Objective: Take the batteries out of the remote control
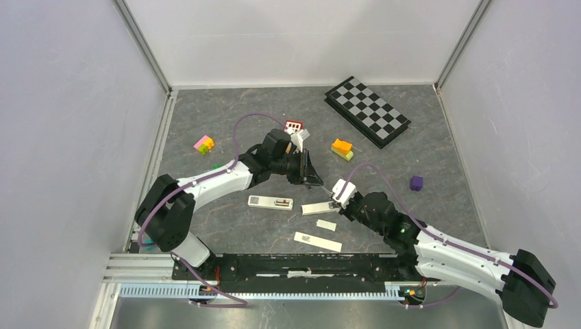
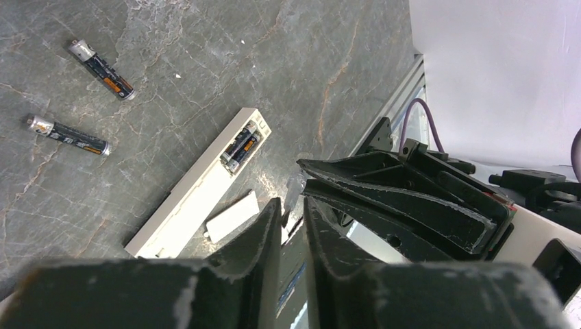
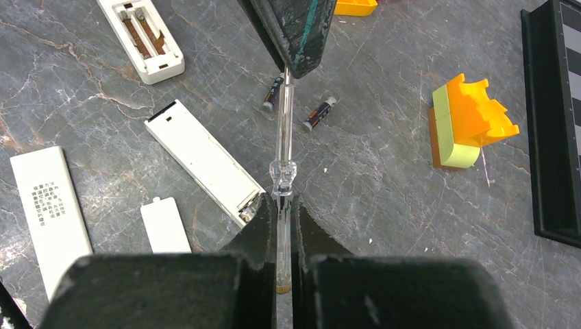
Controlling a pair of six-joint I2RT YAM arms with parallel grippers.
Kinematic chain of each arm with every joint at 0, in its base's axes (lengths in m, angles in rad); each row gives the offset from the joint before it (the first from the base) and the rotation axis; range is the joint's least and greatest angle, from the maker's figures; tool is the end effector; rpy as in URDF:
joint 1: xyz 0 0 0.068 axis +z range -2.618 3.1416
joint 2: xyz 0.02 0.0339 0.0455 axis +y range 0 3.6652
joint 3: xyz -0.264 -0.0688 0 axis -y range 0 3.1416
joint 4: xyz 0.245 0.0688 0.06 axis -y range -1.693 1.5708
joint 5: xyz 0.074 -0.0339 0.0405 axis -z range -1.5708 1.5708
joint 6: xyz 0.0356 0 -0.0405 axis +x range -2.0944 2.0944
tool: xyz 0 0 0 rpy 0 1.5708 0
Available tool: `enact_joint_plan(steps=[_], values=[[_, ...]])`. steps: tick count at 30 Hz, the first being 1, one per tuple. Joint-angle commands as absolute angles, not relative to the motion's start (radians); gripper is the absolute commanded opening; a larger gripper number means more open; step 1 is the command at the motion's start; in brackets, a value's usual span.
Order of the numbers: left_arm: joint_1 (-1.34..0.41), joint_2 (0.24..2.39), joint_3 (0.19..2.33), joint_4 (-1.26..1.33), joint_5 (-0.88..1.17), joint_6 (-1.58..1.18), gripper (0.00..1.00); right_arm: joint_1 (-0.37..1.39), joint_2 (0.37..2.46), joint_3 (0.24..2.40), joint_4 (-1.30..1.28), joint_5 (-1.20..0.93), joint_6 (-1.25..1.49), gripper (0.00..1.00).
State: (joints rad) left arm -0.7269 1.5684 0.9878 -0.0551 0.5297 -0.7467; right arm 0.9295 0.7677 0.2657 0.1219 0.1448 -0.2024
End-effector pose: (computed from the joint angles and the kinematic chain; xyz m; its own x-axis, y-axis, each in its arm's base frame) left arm 0.2432 -0.2403 0.2311 -0.9215 0.0351 -0.3868 0.3425 0.5430 -0.7667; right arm 0.1089 0.1373 0.1910 -0.0741 -0.4318 -0.8989 -0.7428 0.6253 -0.2391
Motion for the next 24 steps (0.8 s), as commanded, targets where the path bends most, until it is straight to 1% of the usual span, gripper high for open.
enact_joint_plan(steps=[1, 4, 6, 10, 12, 14, 15, 17, 19, 21, 24], values=[[-0.738, 1.578, 1.028, -0.052, 0.546, -0.742, 0.19, 0.937, 0.767, 0.266, 0.177, 0.166, -0.186, 0.0], [-0.739, 1.583, 1.028, -0.055, 0.55, -0.737, 0.08, 0.938, 0.766, 0.267, 0.177, 0.167, -0.181, 0.0], [-0.739, 1.584, 1.028, -0.056, 0.548, -0.733, 0.03, 0.94, 0.765, 0.267, 0.178, 0.169, -0.177, 0.0], [-0.741, 1.585, 1.031, -0.061, 0.552, -0.71, 0.02, 0.94, 0.762, 0.269, 0.178, 0.172, -0.168, 0.0], [-0.741, 1.576, 1.027, -0.059, 0.543, -0.699, 0.02, 0.939, 0.758, 0.271, 0.179, 0.171, -0.16, 0.05], [-0.742, 1.563, 1.018, -0.041, 0.541, -0.689, 0.02, 0.939, 0.754, 0.275, 0.181, 0.161, -0.155, 0.11], [-0.742, 1.556, 1.011, -0.03, 0.537, -0.683, 0.02, 0.938, 0.753, 0.277, 0.181, 0.154, -0.154, 0.17], [-0.74, 1.54, 0.991, -0.003, 0.531, -0.681, 0.02, 0.939, 0.753, 0.283, 0.182, 0.156, -0.131, 0.28], [-0.741, 1.521, 0.967, 0.056, 0.523, -0.686, 0.02, 0.939, 0.753, 0.288, 0.183, 0.177, -0.078, 0.43], [-0.741, 1.504, 0.95, 0.082, 0.516, -0.685, 0.02, 0.939, 0.755, 0.303, 0.182, 0.207, -0.031, 0.49], [-0.74, 1.472, 0.93, 0.098, 0.491, -0.664, 0.02, 0.939, 0.748, 0.333, 0.182, 0.282, 0.075, 0.62]])
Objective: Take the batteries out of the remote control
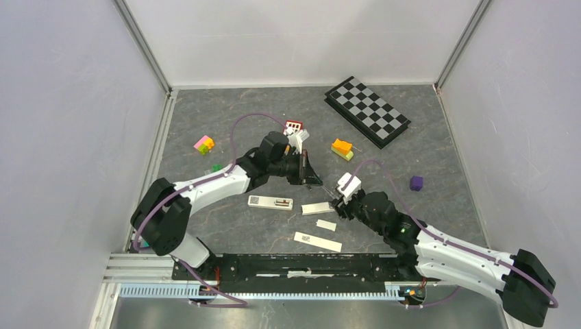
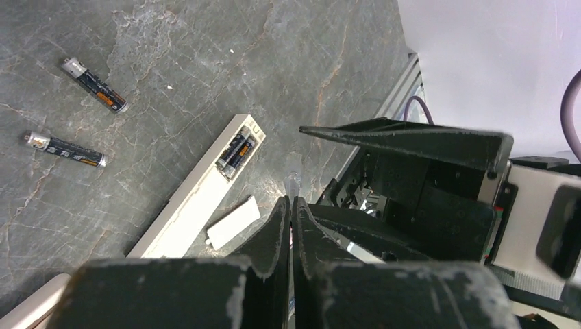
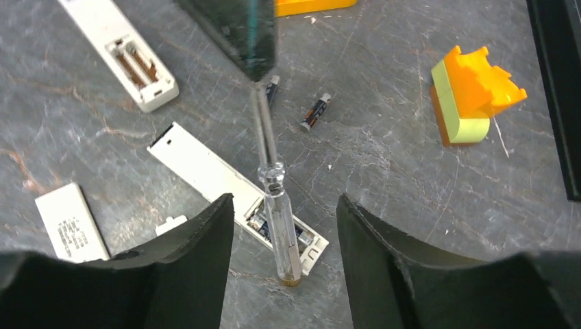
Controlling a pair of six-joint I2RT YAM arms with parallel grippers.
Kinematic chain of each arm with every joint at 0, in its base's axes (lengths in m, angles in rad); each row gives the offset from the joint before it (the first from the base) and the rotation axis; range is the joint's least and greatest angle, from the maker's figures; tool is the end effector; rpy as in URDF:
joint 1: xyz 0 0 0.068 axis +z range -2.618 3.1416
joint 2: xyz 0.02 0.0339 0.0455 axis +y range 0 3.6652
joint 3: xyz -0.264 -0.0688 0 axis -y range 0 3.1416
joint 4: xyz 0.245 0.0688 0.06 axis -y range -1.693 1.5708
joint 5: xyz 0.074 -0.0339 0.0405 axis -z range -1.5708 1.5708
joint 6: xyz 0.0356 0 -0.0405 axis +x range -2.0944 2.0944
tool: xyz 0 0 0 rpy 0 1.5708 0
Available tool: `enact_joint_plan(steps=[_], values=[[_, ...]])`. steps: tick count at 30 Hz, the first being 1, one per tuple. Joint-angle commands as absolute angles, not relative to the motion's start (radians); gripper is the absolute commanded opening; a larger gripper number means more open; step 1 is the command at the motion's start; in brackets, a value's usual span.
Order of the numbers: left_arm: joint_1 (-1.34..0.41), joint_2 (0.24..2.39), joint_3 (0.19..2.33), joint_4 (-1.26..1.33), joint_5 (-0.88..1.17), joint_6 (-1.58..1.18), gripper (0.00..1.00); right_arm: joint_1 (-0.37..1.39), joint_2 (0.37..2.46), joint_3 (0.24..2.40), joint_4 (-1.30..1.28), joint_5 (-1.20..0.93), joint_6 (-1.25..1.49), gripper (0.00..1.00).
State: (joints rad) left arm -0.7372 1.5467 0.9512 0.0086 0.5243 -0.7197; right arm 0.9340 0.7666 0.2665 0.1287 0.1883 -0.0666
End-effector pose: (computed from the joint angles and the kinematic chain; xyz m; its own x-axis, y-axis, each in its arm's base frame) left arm 0.2378 -0.2400 0.2316 -0.8953 0.0422 -0.4434 0.3994 0.5166 -0.7573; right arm 0.1095 0.1369 0.1923 -0.1697 -0.3394 -0.9252 -0.6989 0.7033 -0.1298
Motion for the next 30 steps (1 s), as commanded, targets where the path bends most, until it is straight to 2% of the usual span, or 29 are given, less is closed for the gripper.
enact_joint_plan(steps=[1, 6, 8, 10, 15, 20, 25, 30], values=[[-0.738, 1.457, 0.922, 0.104, 0.478, -0.662, 0.02, 0.938, 0.737, 0.341, 0.181, 0.303, 0.092, 0.65], [-0.721, 1.367, 0.857, 0.17, 0.428, -0.653, 0.02, 0.915, 0.681, 0.381, 0.182, 0.402, 0.152, 0.8], [-0.711, 1.334, 0.83, 0.196, 0.414, -0.649, 0.02, 0.877, 0.66, 0.395, 0.182, 0.365, 0.185, 0.85], [-0.701, 1.297, 0.801, 0.229, 0.397, -0.652, 0.02, 0.795, 0.642, 0.408, 0.185, 0.231, 0.243, 0.88], [-0.689, 1.216, 0.74, 0.299, 0.376, -0.651, 0.02, 0.544, 0.62, 0.387, 0.242, -0.139, 0.418, 0.89], [-0.687, 1.168, 0.708, 0.342, 0.388, -0.652, 0.02, 0.382, 0.621, 0.29, 0.469, -0.401, 0.639, 0.9], [-0.686, 1.135, 0.687, 0.389, 0.415, -0.664, 0.02, 0.283, 0.665, 0.135, 0.848, -0.525, 0.916, 0.91], [-0.686, 1.134, 0.691, 0.432, 0.475, -0.684, 0.02, 0.276, 0.713, 0.087, 0.95, -0.571, 0.986, 0.91]])
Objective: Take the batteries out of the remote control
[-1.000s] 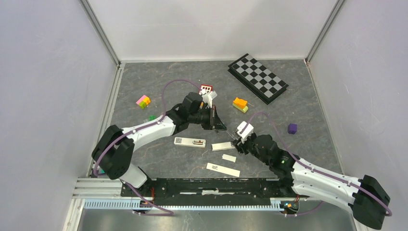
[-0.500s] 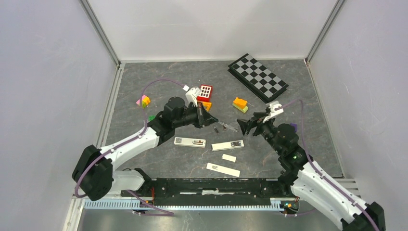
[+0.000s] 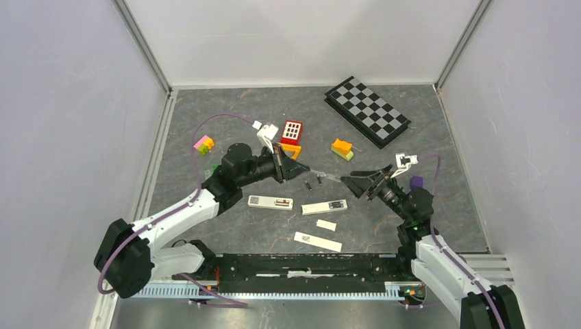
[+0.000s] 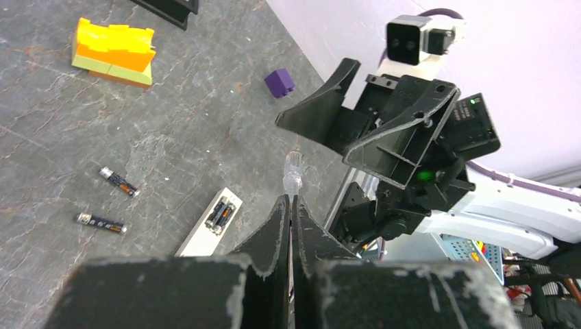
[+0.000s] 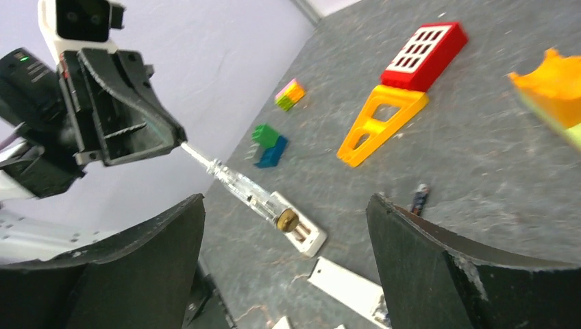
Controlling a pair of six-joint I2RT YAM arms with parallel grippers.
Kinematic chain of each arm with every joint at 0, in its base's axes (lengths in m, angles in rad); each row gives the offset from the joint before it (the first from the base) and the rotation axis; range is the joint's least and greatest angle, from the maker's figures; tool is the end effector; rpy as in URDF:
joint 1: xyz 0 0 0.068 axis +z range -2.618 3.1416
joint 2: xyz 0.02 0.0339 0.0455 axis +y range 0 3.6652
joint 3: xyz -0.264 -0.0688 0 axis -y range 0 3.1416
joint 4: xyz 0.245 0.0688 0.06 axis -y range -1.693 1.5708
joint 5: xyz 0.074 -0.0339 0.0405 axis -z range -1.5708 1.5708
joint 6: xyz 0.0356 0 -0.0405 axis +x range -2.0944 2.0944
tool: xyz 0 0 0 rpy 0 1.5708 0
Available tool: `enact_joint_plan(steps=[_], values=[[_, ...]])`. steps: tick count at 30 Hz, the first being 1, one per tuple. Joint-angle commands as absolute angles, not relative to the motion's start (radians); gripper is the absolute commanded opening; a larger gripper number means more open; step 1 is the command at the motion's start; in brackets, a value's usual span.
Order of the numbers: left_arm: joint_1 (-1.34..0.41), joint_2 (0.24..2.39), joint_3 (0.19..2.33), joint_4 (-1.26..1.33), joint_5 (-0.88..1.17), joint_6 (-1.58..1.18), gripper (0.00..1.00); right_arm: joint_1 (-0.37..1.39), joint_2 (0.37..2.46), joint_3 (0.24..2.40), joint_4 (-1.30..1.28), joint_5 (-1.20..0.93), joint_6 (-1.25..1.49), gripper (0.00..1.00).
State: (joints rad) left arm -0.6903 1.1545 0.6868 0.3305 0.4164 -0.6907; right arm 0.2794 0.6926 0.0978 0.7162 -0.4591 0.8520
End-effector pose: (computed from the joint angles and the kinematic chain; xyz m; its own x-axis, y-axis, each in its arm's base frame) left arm 0.1948 -0.1796 0.2835 -0.6491 -0.2196 -0.7283 0.6198 0.4024 -0.6737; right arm 0.1480 0.0589 0.2073 -0.4276 0.5792 -0.6940 -0.5288 0.4624 0.7117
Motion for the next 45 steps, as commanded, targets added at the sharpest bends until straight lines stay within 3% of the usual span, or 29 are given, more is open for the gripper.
enact_joint_plan(steps=[1, 9, 18, 27, 33, 36, 45], values=[[-0.686, 1.138, 0.692, 0.451, 0.492, -0.695, 0.02, 0.276, 0.719, 0.081, 0.964, -0.578, 0.993, 0.91], [-0.686, 1.188, 0.7, 0.62, 0.612, -0.796, 0.02, 0.277, 0.753, 0.093, 1.049, -0.66, 1.019, 0.89], [-0.686, 1.232, 0.701, 0.738, 0.661, -0.865, 0.02, 0.279, 0.779, 0.126, 1.111, -0.725, 1.037, 0.66], [-0.686, 1.249, 0.708, 0.739, 0.698, -0.867, 0.02, 0.288, 0.758, 0.163, 1.142, -0.767, 1.032, 0.57], [-0.686, 1.256, 0.718, 0.744, 0.716, -0.867, 0.02, 0.294, 0.753, 0.173, 1.15, -0.772, 1.026, 0.41], [-0.686, 1.26, 0.721, 0.748, 0.719, -0.868, 0.02, 0.295, 0.763, 0.158, 1.151, -0.763, 1.027, 0.38], [-0.686, 1.263, 0.72, 0.763, 0.719, -0.876, 0.02, 0.305, 0.776, 0.159, 1.154, -0.781, 1.022, 0.46]])
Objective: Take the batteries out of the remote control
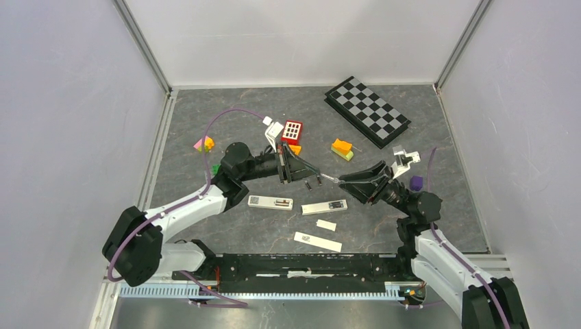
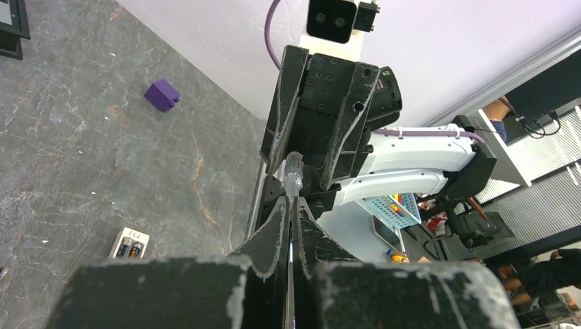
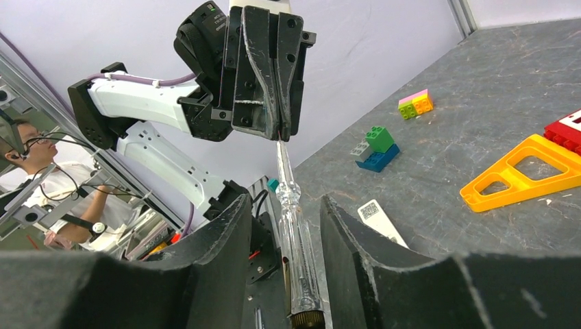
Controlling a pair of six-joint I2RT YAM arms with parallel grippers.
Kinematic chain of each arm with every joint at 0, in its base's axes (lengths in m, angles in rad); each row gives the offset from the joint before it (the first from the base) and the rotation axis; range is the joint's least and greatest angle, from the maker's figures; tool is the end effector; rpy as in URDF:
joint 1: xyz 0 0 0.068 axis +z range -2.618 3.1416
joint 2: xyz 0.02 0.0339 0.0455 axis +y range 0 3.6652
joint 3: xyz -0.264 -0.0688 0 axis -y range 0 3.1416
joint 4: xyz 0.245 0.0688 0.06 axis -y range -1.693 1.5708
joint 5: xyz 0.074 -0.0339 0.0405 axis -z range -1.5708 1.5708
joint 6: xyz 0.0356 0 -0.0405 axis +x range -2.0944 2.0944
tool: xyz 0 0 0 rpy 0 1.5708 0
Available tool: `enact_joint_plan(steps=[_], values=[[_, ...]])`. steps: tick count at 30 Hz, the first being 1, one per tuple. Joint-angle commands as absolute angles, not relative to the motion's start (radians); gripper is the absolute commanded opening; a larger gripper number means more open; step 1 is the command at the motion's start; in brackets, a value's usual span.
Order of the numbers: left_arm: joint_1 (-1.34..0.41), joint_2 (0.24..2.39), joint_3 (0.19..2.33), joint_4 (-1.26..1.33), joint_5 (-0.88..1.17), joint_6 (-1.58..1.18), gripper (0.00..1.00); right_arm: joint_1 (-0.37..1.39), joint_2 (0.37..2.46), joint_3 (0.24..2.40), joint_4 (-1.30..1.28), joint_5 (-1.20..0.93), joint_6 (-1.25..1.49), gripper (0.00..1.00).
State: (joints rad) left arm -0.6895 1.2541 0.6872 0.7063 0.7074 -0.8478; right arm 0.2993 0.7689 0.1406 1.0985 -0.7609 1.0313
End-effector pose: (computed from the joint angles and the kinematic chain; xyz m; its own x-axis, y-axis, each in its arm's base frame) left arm 0.1988 -0.1939 0.2975 -0.6639 -0.1912 -0.7229 0.7288 0.0509 -0.6828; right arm 0.1387 0.0685 0.2468 -0.4648 0.5068 -0.7260 -0.7829 0.1478 0.6044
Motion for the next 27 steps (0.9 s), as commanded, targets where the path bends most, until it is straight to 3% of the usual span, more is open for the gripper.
enact_joint_plan(steps=[1, 9, 14, 21, 27], values=[[-0.686, 1.266, 0.721, 0.768, 0.719, -0.877, 0.02, 0.306, 0.779, 0.159, 1.154, -0.782, 1.022, 0.45], [-0.686, 1.28, 0.712, 0.811, 0.719, -0.893, 0.02, 0.321, 0.788, 0.156, 1.155, -0.775, 1.007, 0.36], [-0.686, 1.288, 0.707, 0.821, 0.716, -0.894, 0.02, 0.323, 0.767, 0.148, 1.156, -0.761, 0.993, 0.25], [-0.686, 1.285, 0.704, 0.818, 0.717, -0.894, 0.02, 0.324, 0.747, 0.132, 1.157, -0.732, 0.988, 0.21], [-0.686, 1.283, 0.702, 0.801, 0.721, -0.882, 0.02, 0.324, 0.706, 0.12, 1.157, -0.692, 0.967, 0.0]])
